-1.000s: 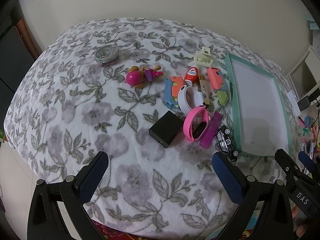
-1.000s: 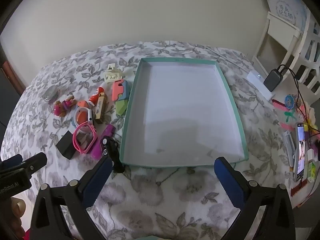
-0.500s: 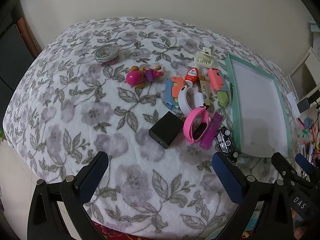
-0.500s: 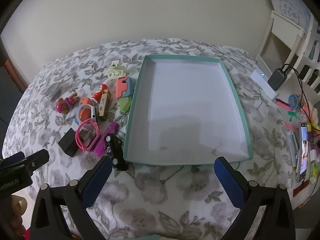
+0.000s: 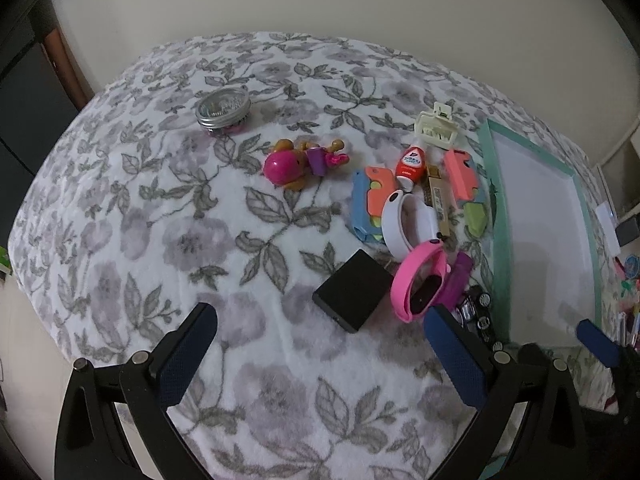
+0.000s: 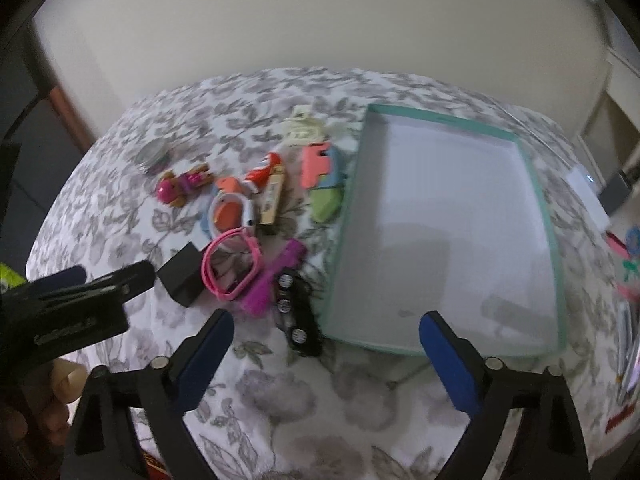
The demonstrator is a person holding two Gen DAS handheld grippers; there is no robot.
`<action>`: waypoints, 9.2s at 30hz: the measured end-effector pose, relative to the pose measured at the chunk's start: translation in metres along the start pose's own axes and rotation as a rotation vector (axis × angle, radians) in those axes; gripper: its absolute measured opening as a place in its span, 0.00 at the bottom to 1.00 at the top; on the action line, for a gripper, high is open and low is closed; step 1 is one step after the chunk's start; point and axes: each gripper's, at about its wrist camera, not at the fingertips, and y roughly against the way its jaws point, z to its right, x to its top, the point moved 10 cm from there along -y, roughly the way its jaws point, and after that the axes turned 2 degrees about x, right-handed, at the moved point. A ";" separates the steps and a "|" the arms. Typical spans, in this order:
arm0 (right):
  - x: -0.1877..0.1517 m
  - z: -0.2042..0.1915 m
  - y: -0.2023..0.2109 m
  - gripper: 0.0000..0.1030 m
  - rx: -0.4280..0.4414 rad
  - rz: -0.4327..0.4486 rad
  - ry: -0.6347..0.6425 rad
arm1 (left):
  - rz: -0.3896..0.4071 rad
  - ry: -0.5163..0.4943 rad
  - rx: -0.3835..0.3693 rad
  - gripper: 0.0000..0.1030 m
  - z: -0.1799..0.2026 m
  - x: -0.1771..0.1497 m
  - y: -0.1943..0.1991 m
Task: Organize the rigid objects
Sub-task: 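Move both tools toward the black toy car and black charger, then grasp the black toy car with the right tool while the left tool grasps the black charger, then carry the car into the tray with the right tool while the left tool carries the charger there, then open both tools to release the car and charger in the tray, then move both tools back toward the pink watch and magenta lighter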
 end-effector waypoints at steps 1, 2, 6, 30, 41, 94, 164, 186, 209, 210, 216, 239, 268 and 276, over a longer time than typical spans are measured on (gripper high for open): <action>-0.001 -0.002 -0.005 0.87 -0.010 -0.021 0.020 | -0.004 0.005 -0.003 1.00 0.000 0.001 -0.003; -0.001 -0.005 -0.010 0.85 -0.014 -0.033 0.040 | -0.009 0.010 -0.007 0.99 0.000 0.001 -0.006; -0.003 -0.015 -0.024 0.72 -0.002 -0.091 0.083 | -0.037 0.027 -0.022 0.90 0.000 0.002 -0.021; -0.021 -0.031 -0.071 0.34 -0.006 -0.250 0.206 | -0.076 -0.079 -0.047 0.66 0.028 0.011 -0.068; -0.020 -0.033 -0.092 0.30 -0.029 -0.276 0.253 | -0.104 -0.091 -0.013 0.55 0.027 0.018 -0.091; 0.077 0.130 -0.037 0.30 -0.213 0.127 -0.188 | 0.166 -0.269 -0.224 0.41 0.177 0.093 -0.012; 0.080 0.217 -0.076 0.61 -0.311 0.180 -0.274 | 0.186 -0.240 -0.161 0.66 0.227 0.116 -0.061; 0.082 0.215 -0.077 1.00 -0.273 0.183 -0.302 | 0.165 -0.132 -0.094 0.90 0.197 0.125 -0.070; 0.115 0.152 -0.031 1.00 -0.096 0.185 -0.240 | 0.235 0.023 -0.172 0.99 0.135 0.149 -0.003; 0.118 0.147 -0.025 1.00 -0.079 0.191 -0.243 | 0.247 0.031 -0.159 0.99 0.128 0.150 0.003; 0.141 0.114 0.020 1.00 -0.060 0.262 -0.216 | 0.250 0.063 -0.121 0.99 0.090 0.154 0.029; 0.075 0.012 -0.058 1.00 -0.023 -0.036 -0.037 | -0.081 0.117 0.032 0.99 0.011 0.066 -0.057; 0.045 0.047 -0.064 1.00 -0.013 -0.134 -0.187 | -0.104 -0.026 0.096 0.98 0.054 0.027 -0.093; 0.047 0.026 -0.065 0.96 0.031 -0.118 -0.141 | -0.127 -0.049 0.134 0.51 0.051 0.015 -0.096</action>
